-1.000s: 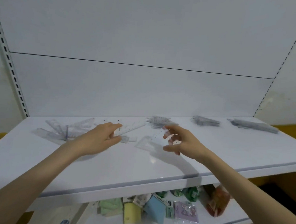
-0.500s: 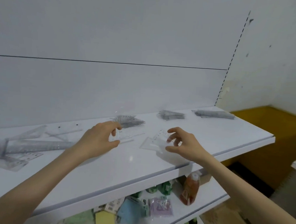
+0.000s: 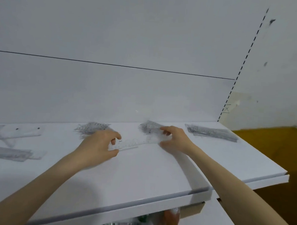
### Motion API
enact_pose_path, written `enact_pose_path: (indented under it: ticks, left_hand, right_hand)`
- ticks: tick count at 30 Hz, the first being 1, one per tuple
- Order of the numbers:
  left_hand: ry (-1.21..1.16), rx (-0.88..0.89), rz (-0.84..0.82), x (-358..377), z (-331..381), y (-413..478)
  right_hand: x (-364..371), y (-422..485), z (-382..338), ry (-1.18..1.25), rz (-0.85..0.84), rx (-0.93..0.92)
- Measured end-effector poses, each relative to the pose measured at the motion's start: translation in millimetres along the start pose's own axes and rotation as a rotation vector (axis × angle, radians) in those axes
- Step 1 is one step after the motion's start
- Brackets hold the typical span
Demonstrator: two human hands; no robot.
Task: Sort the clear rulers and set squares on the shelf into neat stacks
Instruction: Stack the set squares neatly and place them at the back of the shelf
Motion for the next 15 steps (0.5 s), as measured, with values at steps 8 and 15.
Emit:
enact_pose_path:
  ticks: [8, 15]
  left_hand:
    - [0.047, -0.067, 0.037, 10.5, 22.4, 13.0]
    - [0.045, -0.053, -0.006, 20.4, 42.0, 26.4]
  right_hand:
    - [14.7, 41.4, 15.9, -0.084, 0.004, -0.197]
    - [-6.7, 17.6, 16.1, 0.228, 0.101, -0.29]
Point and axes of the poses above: each hand's wrist, its own y-axis towards the middle knuckle, its own x-axis out of the palm, z = x × y, the point moved 2 cm from there along y, towards the middle knuckle, and after that the axes turned 4 degrees about z, right-handed, at the moved point
